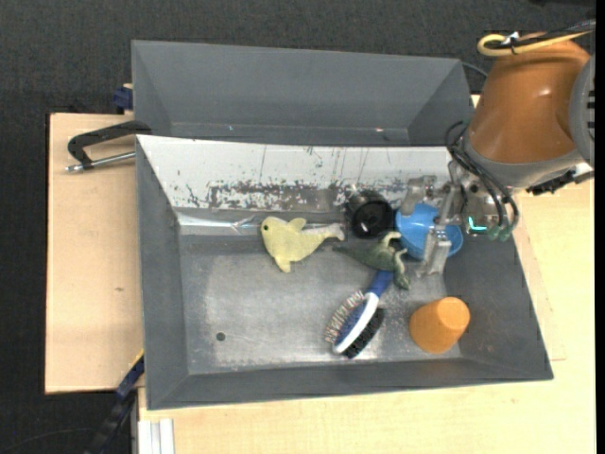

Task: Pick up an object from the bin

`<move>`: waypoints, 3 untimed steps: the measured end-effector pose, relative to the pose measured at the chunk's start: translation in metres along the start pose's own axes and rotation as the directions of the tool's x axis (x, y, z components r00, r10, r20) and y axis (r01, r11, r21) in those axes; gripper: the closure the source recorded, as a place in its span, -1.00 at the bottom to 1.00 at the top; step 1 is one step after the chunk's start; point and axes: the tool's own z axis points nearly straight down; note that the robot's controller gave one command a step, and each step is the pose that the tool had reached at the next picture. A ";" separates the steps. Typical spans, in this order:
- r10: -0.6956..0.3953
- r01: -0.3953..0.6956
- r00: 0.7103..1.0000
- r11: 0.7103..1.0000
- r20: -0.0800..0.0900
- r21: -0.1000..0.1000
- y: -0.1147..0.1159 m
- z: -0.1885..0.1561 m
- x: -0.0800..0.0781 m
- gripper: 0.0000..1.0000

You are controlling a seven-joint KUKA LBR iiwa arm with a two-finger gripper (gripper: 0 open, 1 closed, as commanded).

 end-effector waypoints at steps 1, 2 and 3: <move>-0.025 0.025 1.000 1.000 -0.012 -0.001 0.000 0.130 -0.027 -1.00; -0.028 0.028 1.000 1.000 0.000 -0.006 0.003 0.124 -0.031 1.00; -0.027 0.026 0.999 1.000 0.022 0.005 -0.035 -0.103 0.028 1.00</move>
Offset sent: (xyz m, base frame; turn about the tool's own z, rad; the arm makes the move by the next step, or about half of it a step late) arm 0.0287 -0.0005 -0.1293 -0.0246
